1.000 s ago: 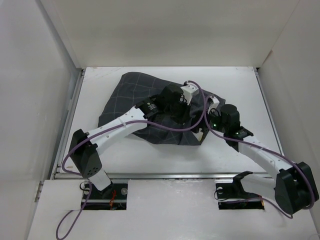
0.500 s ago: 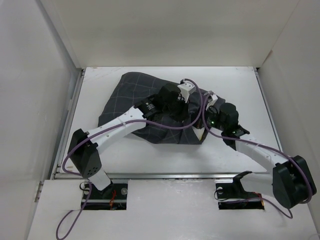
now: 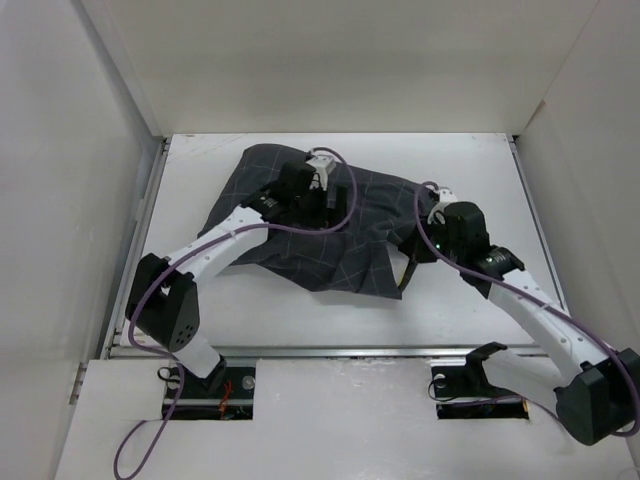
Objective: Put the pillow into the pillowcase
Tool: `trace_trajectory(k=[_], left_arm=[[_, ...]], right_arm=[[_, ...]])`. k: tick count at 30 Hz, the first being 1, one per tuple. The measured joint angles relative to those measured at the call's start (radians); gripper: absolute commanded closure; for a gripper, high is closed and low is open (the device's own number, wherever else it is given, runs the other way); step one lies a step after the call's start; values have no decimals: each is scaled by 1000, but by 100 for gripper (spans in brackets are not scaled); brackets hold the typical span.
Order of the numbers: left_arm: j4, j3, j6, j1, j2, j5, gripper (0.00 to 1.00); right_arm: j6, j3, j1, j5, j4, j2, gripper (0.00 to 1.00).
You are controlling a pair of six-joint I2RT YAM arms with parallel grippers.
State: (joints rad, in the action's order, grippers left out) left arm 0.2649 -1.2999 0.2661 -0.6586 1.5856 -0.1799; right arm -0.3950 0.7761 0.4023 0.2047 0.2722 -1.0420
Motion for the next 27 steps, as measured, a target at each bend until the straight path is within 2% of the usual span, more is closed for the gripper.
trace_trajectory(k=[4,9,10,12,13,17,20,23,24,27], left_arm=[[-42,77,10,118,0,-21,0],[-73,111,13,192,0,-58,0],[-82,111,13,198,0,-64,0],[-98,111,12,212,3,-76,0],[-108,111,12,217,7,-83,0],[-131,111,12,229,52,-109,0],[-137,114,11,235,95,-120,0],[-143,114,5,236,119,-128,1],[-145,114,5,237,120,-131,2],[-151,114,5,240,120,-136,5]], right_arm=[[6,0,-4,-19,132,24,100],[38,-1,21,55,123,4,99],[43,0,46,67,104,-16,83],[51,9,94,81,75,-67,66],[56,17,113,89,55,-97,50],[68,67,134,121,-24,-220,27],[71,121,134,149,-88,-315,19],[79,199,138,166,-130,-426,20],[80,229,139,169,-139,-465,34],[84,299,148,166,-159,-570,85]])
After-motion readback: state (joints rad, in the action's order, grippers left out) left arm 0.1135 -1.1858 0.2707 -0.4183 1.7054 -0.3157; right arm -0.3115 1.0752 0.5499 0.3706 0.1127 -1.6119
